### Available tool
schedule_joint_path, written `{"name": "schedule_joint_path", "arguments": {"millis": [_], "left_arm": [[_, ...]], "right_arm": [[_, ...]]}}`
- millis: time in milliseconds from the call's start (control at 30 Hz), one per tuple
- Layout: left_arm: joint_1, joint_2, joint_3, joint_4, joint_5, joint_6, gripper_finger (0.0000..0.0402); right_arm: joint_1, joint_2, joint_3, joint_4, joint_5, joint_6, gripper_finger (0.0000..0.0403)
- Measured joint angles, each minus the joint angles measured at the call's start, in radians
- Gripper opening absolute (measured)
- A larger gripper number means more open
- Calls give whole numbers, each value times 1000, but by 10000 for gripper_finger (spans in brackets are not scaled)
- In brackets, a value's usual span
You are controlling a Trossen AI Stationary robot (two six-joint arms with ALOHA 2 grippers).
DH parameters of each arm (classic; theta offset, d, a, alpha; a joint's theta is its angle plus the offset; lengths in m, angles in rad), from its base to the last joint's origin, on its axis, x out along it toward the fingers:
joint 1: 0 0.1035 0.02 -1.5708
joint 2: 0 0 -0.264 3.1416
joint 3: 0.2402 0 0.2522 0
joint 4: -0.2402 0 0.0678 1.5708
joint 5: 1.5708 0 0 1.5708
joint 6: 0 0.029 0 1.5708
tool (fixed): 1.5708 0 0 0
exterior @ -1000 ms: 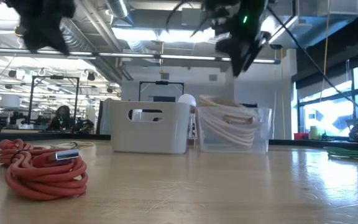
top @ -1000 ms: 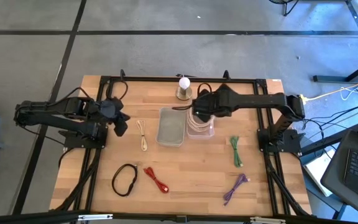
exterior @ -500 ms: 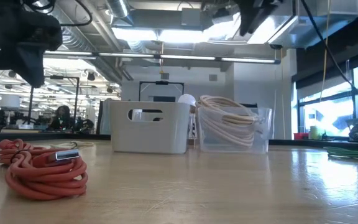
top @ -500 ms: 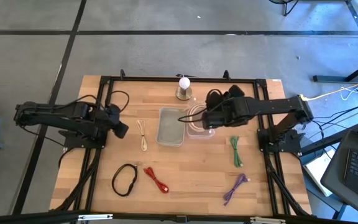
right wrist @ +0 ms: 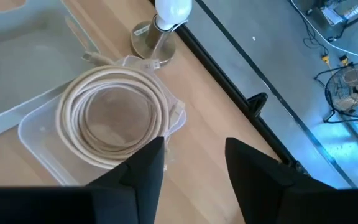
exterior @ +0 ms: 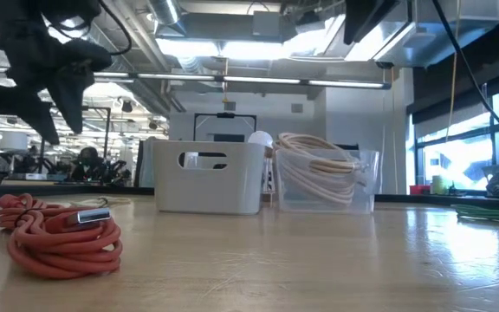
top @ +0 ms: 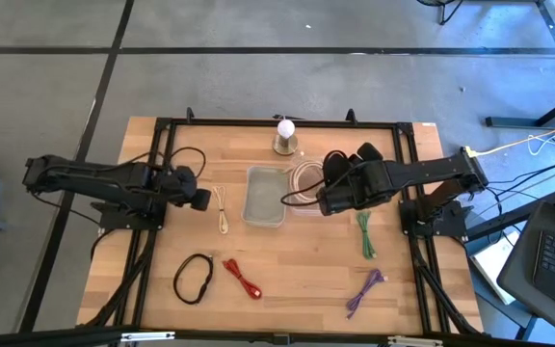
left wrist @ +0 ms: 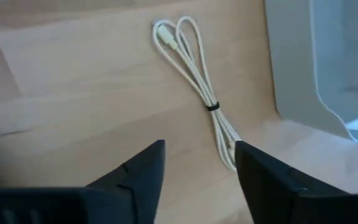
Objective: Pick and place USB-C Cables
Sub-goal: Put the white charger cable into the gray bin
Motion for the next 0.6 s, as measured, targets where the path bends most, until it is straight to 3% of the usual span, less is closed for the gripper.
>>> {"name": "schedule_joint_path", "arguments": {"millis": [200,600], "left_arm": [[0,142,0,67,41,-18,227],[0,410,0,309,79,-16,230]], "right_arm": [[13,0,0,0,0,-30,173],[26,0,0,0,-6,-63,173]]}}
